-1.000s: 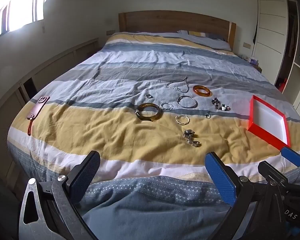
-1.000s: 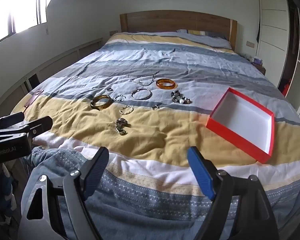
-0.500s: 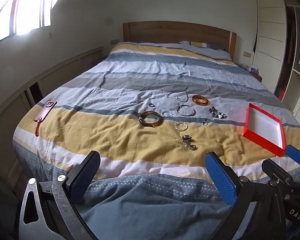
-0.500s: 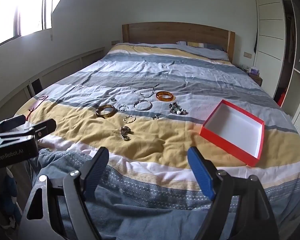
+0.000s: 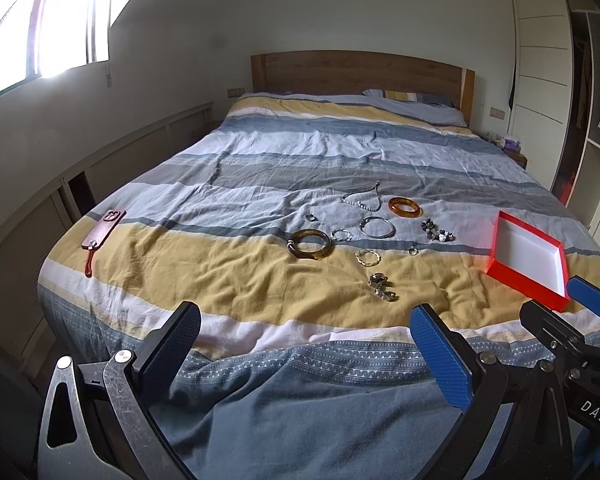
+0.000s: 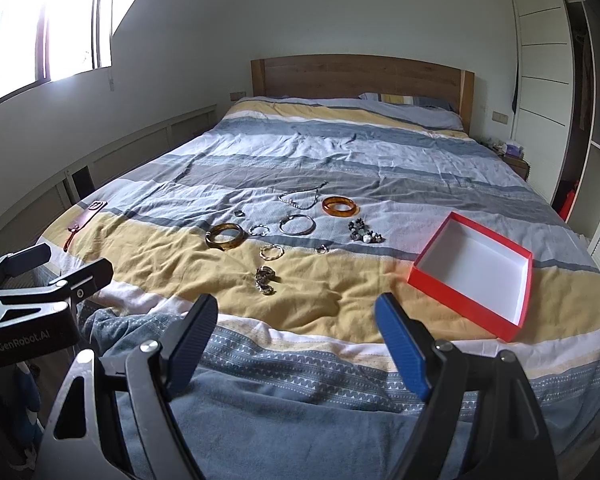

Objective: Organize jewelry

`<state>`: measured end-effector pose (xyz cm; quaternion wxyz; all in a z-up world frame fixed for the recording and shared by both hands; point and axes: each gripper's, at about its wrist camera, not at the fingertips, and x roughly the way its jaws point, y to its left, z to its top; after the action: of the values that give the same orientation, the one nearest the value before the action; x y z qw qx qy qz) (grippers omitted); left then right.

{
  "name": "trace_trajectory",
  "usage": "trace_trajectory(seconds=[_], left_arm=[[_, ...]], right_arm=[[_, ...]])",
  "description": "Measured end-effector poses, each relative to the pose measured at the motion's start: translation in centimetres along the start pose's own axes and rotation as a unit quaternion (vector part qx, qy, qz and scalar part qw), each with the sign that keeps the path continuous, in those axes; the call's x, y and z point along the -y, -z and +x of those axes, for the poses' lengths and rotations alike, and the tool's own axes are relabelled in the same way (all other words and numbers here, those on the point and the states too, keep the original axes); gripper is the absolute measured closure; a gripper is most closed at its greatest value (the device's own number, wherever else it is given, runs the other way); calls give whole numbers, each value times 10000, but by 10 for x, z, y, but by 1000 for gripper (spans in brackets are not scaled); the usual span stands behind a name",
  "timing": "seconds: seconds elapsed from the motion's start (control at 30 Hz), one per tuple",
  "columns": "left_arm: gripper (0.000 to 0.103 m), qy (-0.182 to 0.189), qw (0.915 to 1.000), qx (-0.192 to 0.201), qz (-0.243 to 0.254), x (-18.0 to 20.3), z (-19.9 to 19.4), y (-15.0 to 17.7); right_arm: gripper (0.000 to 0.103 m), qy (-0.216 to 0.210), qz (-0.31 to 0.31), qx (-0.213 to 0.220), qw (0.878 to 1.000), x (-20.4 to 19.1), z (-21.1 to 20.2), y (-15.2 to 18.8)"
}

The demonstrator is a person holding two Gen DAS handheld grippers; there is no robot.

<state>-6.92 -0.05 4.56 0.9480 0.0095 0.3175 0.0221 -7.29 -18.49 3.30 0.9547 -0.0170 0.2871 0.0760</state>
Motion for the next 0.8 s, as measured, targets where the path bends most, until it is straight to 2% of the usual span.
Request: trace_trajectory(seconds=[0.8], left_arm=[[1, -50, 9991, 135, 394, 23, -7, -7]], right_arm=[[23, -80, 95, 35, 9999, 2, 4, -6]])
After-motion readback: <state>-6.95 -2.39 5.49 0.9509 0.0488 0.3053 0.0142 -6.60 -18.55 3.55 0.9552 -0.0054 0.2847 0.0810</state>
